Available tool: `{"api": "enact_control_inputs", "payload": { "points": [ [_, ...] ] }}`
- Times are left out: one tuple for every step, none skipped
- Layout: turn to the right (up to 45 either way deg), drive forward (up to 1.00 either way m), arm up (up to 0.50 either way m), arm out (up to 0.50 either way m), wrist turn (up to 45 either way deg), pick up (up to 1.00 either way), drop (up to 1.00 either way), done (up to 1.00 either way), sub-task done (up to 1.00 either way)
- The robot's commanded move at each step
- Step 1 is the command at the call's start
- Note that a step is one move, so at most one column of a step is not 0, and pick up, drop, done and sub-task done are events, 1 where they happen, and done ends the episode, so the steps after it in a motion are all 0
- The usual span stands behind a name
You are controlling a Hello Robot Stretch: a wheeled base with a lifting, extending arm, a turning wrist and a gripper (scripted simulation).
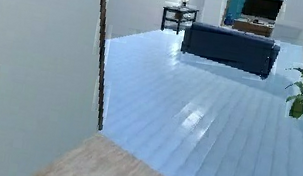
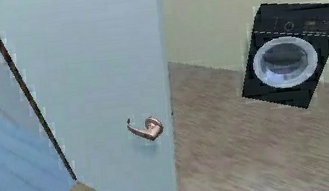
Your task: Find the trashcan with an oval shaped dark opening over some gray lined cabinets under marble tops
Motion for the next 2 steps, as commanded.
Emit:
{"api": "enact_control_inputs", "payload": {
  "points": [
    [0.0, 1.0, 0.0, 0.0, 0.0, 0.0, 0.0, 0.0, 0.0],
    [0.0, 0.65, 0.0, 0.0, 0.0, 0.0, 0.0, 0.0, 0.0]
  ]
}}
